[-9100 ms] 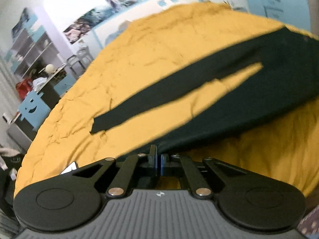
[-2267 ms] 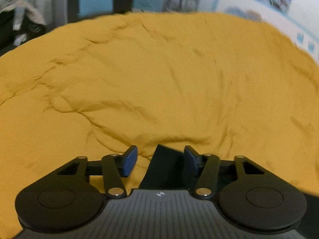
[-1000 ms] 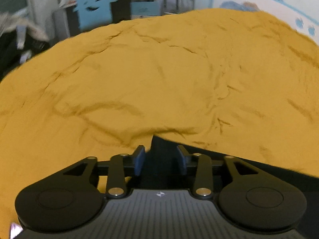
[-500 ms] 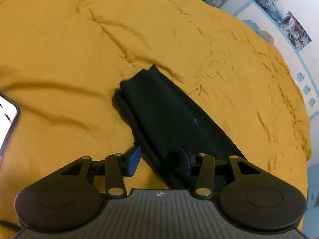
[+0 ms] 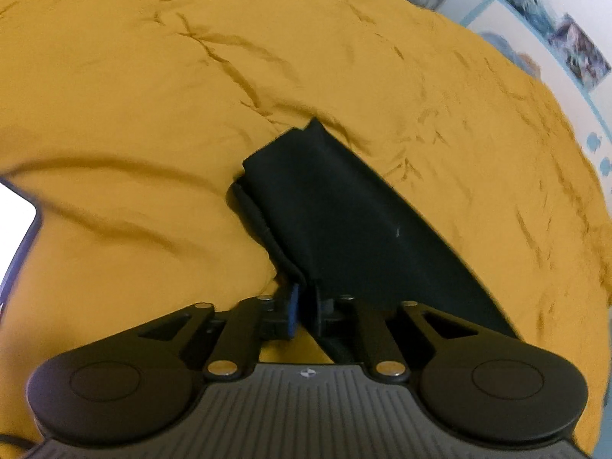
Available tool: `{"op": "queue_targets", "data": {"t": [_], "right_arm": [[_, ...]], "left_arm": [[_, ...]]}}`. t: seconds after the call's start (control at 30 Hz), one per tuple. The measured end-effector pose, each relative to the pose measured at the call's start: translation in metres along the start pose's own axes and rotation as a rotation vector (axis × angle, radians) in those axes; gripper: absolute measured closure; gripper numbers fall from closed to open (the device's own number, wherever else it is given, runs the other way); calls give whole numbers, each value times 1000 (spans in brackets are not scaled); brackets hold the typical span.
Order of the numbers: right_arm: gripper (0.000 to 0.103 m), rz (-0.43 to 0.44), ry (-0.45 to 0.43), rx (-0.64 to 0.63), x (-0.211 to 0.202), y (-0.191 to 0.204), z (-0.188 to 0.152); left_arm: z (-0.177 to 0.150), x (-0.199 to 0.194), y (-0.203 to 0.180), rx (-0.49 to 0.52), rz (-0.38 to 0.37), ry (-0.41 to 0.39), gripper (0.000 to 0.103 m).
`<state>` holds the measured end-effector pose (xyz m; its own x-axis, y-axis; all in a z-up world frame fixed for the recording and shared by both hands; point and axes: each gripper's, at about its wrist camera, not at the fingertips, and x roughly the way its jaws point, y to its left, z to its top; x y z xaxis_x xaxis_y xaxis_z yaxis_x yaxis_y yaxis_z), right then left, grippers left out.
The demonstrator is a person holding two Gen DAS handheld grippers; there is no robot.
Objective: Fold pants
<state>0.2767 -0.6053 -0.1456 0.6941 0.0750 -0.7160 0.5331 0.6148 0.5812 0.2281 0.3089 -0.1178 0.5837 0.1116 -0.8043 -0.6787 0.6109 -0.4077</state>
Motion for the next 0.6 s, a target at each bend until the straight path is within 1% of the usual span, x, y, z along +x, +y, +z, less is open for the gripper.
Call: {"op": "queue_targets", "data": {"t": [0.03, 0.07, 0.13, 0.2, 0.23, 0.3, 0.37, 0.4, 0.47, 0.5, 0.53, 0.57, 0.6], "right_arm": [[89, 3, -2, -5, -5, 0, -2], [82, 5, -9, -16, -12, 0, -3], [77, -7, -39, -64, -30, 3, -7], [72, 10, -59, -107, -46, 11, -14], [72, 30, -59, -113, -51, 13, -17], [72, 82, -41, -137, -60, 25, -30], [72, 118, -21, -187, -64, 43, -44], [72, 133, -14, -219, -66, 52, -52], [72, 171, 3, -292, -68, 75, -68], [72, 183, 12, -326, -68, 86, -76], [72, 194, 24, -359, -69, 97, -84], [72, 206, 37, -388, -70, 107, -93], [72, 214, 49, -412, -69, 115, -99]], "left_arm": [[0, -6, 4, -29, -22, -8, 82], [-1, -12, 8, -62, -52, -20, 68], [-4, -22, 18, -130, -107, -48, 52], [-6, -23, 28, -196, -151, -56, 52], [-5, -20, 31, -221, -160, -56, 52], [-3, -10, 34, -256, -157, -49, 52], [-2, 1, 33, -259, -154, -59, 52], [-2, 6, 31, -246, -141, -79, 53], [-2, 12, 29, -238, -113, -112, 68], [-1, 13, 29, -233, -106, -128, 73], [-1, 11, 29, -232, -104, -151, 88], [-1, 4, 28, -227, -108, -175, 96], [0, 0, 25, -210, -118, -202, 98]]}}
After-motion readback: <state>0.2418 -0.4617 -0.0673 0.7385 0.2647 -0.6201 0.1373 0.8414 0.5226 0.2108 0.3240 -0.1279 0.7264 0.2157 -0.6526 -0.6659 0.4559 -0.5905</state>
